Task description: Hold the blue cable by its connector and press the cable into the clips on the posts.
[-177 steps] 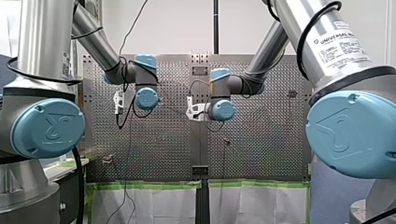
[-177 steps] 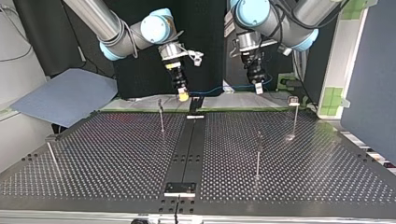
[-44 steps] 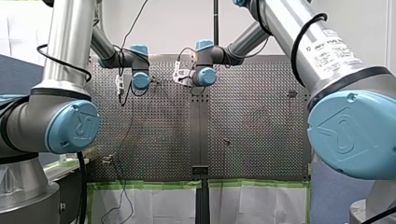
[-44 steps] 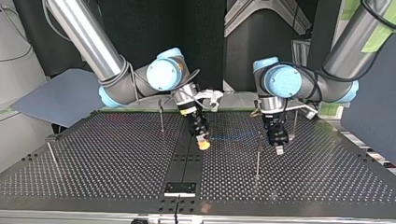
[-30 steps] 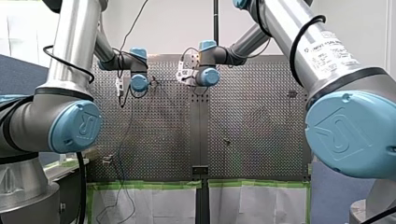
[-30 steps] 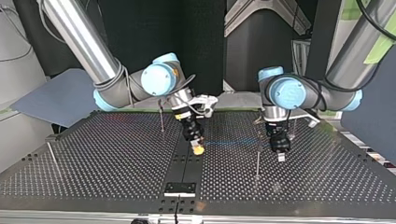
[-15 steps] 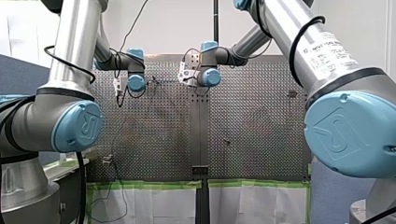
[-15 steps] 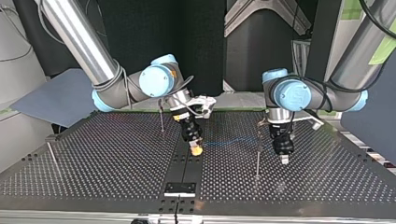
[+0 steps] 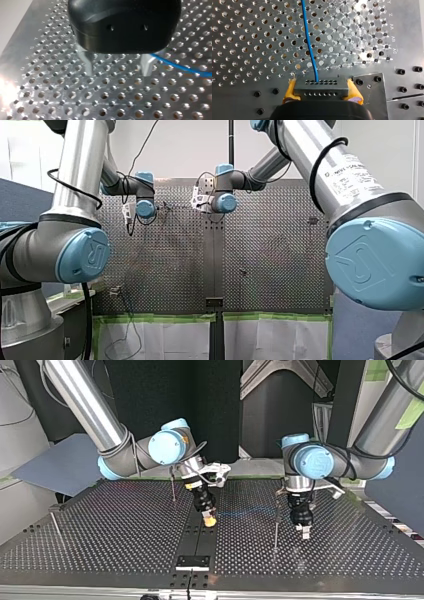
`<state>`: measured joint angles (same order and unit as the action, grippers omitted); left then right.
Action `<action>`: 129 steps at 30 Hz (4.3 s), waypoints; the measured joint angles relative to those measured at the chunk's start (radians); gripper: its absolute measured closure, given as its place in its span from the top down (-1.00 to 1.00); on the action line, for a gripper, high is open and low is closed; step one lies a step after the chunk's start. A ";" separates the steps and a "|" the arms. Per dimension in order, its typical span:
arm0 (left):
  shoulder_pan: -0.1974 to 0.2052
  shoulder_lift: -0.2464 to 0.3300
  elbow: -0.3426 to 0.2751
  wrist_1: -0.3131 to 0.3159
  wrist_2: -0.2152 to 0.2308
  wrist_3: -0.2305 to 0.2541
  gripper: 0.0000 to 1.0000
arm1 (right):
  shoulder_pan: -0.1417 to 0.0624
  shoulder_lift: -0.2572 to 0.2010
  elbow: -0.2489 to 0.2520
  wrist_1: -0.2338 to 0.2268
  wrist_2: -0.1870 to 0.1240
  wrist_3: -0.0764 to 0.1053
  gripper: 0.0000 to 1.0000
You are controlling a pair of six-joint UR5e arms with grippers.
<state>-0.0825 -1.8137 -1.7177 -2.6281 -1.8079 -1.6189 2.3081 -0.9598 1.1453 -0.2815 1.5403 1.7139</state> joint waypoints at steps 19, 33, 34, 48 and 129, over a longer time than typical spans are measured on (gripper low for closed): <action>-0.029 0.067 -0.114 -0.116 -0.071 -0.059 1.00 | -0.001 0.000 0.000 0.016 -0.001 0.006 -1.00; -0.058 0.208 -0.225 -0.098 -0.010 -0.074 1.00 | 0.002 0.000 0.001 0.032 -0.001 0.006 -1.00; -0.059 0.216 -0.226 -0.098 -0.006 -0.076 1.00 | 0.003 0.000 0.001 0.033 -0.001 0.006 -1.00; -0.091 0.292 -0.226 -0.160 0.035 -0.073 1.00 | 0.003 0.000 0.001 0.045 -0.002 0.006 -1.00; -0.283 0.063 0.000 -0.136 -0.217 0.048 1.00 | -0.045 0.000 0.003 0.069 -0.021 -0.004 -1.00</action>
<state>-0.3651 -1.7505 -1.7177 -2.7639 -2.0252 -1.5709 2.2633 -0.9597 1.1482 -0.2122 1.5196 1.7094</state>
